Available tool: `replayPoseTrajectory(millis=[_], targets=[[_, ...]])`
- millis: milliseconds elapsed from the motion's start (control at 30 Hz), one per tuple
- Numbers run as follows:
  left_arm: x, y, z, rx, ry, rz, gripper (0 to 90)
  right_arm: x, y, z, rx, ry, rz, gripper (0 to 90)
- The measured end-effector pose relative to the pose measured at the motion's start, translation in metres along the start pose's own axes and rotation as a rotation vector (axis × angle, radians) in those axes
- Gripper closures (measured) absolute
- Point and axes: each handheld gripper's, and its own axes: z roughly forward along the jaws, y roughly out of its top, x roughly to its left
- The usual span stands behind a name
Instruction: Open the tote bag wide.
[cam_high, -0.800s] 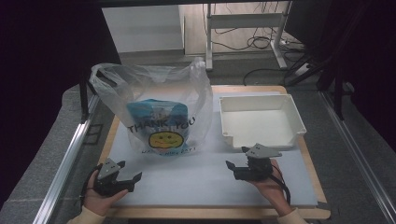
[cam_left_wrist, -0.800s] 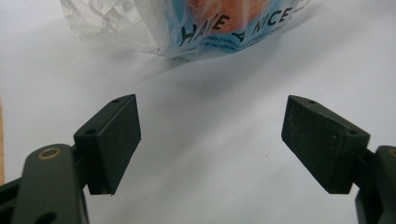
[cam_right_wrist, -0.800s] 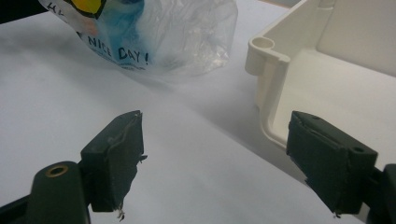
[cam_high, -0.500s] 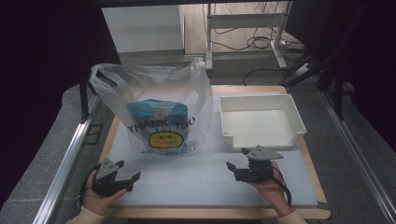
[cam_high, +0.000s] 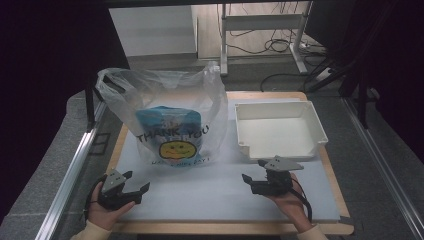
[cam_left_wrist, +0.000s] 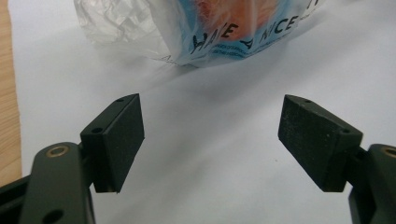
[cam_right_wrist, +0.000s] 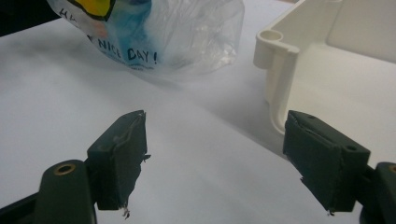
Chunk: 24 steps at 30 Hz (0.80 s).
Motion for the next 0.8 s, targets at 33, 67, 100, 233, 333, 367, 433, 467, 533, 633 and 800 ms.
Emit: replayPoseTrajectory(millis=[33, 67, 100, 233, 333, 367, 433, 467, 533, 633, 800], targets=[[0.0, 0.0, 0.0, 0.0, 0.002, -0.001, 22.8, -0.001, 0.0, -0.001, -0.007, 0.002, 0.005, 21.6], [0.0, 0.001, 0.0, 0.0, 0.004, -0.001, 22.8, -0.001, 0.0, -0.002, -0.006, 0.001, 0.009, 21.6], [0.0, 0.001, 0.0, 0.001, 0.003, 0.001, 22.8, -0.002, -0.001, -0.002, -0.009, 0.003, 0.008, 21.6], [-0.002, 0.001, -0.001, -0.006, 0.0, 0.007, 23.4, -0.004, -0.004, -0.003, -0.006, -0.004, 0.016, 21.7], [-0.001, 0.002, -0.002, -0.012, -0.003, 0.003, 23.7, -0.004, -0.005, -0.002, 0.001, -0.008, 0.017, 21.8], [0.0, 0.002, -0.003, -0.014, -0.005, 0.001, 23.7, -0.004, -0.005, -0.001, 0.001, -0.007, 0.018, 21.9], [0.0, 0.003, -0.003, -0.017, -0.007, -0.003, 23.7, -0.004, -0.006, 0.001, 0.011, -0.008, 0.019, 21.9], [0.0, 0.003, -0.004, -0.017, -0.009, -0.004, 23.7, -0.003, -0.006, 0.002, 0.013, -0.004, 0.021, 21.9], [0.0, 0.006, -0.006, -0.021, -0.012, -0.003, 23.8, -0.003, -0.007, 0.003, 0.019, -0.003, 0.02, 21.9], [0.001, 0.01, -0.009, -0.036, -0.014, -0.01, 24.4, -0.002, -0.008, 0.004, 0.023, -0.002, 0.024, 22.0], [0.002, 0.021, -0.017, -0.059, -0.014, -0.03, 25.4, -0.003, -0.011, 0.002, 0.023, -0.013, 0.035, 22.3]])
